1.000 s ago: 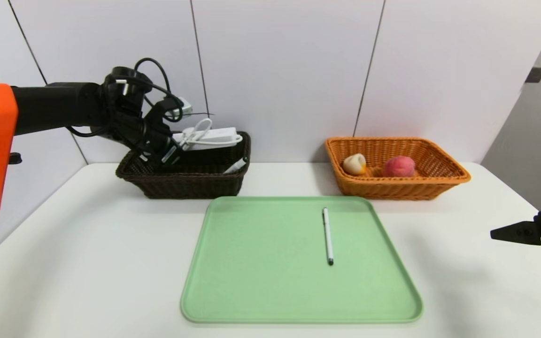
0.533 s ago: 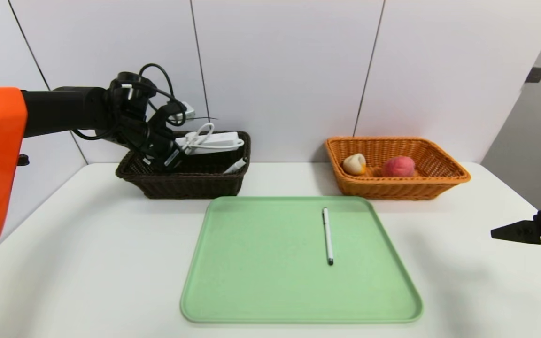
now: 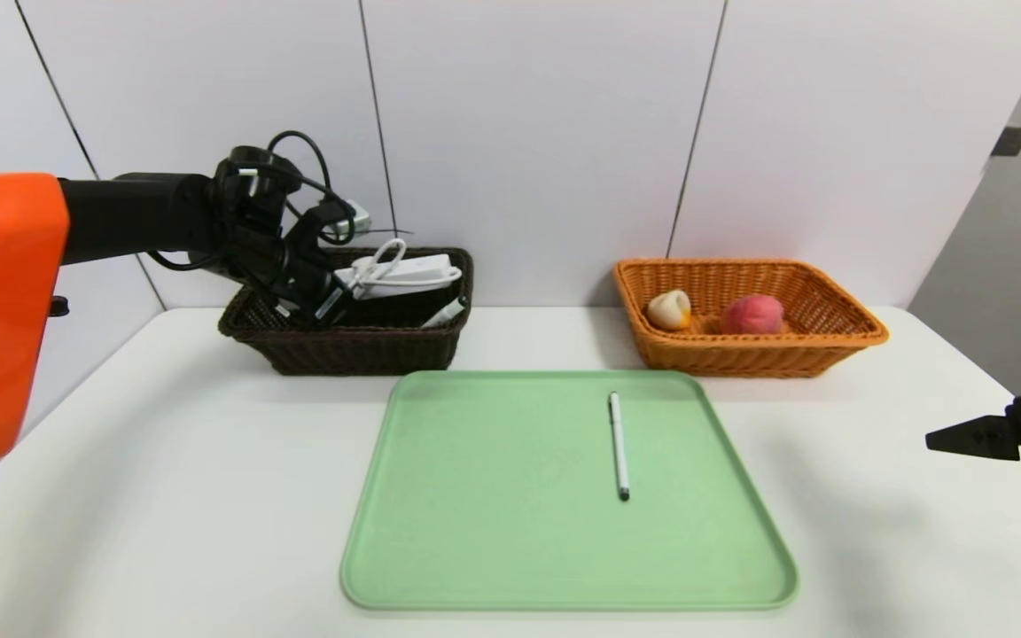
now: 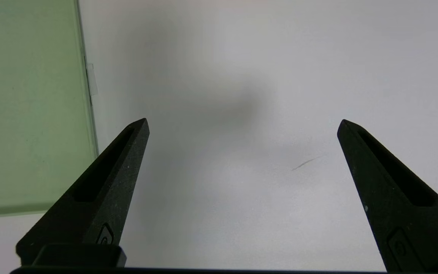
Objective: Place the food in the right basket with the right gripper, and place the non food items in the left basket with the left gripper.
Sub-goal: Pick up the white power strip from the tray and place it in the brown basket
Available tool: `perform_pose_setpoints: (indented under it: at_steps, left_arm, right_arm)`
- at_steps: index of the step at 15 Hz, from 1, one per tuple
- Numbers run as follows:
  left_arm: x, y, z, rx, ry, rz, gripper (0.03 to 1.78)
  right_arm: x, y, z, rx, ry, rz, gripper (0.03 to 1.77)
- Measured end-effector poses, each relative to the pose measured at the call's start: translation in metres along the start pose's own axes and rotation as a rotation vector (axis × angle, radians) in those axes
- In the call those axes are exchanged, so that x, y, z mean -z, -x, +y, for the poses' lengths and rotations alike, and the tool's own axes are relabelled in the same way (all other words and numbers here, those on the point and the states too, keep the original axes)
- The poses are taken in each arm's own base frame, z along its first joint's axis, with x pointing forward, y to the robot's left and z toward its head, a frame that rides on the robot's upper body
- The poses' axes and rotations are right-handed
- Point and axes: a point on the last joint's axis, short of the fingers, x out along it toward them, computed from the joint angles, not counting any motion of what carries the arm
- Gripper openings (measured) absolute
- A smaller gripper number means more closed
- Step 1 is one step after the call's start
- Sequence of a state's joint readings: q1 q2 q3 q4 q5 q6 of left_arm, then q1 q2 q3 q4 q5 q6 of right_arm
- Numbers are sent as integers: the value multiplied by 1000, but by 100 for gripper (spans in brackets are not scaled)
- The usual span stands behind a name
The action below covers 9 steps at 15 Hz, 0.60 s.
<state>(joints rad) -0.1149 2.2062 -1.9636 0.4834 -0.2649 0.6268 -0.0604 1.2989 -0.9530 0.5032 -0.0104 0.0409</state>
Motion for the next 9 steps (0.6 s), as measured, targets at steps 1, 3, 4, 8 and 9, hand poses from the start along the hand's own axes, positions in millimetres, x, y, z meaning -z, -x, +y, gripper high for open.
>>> perform_pose_setpoints:
  at_steps: [1, 3, 4, 8, 9]
  left_arm:
    - [0, -1, 0, -1, 1, 3, 12]
    - [1, -2, 0, -11, 7, 11, 12]
    - [1, -3, 0, -14, 18, 16, 12]
    - [0, -4, 0, -22, 17, 6, 12]
    - [0, -4, 0, -24, 17, 5, 12]
  right_arm:
    - [0, 0, 0, 0, 0, 0, 171]
    - [0, 0, 0, 1, 0, 1, 171]
    - [0, 0, 0, 0, 0, 1, 171]
    - [0, 0, 0, 0, 0, 2, 171]
    - [0, 0, 0, 0, 0, 1, 171]
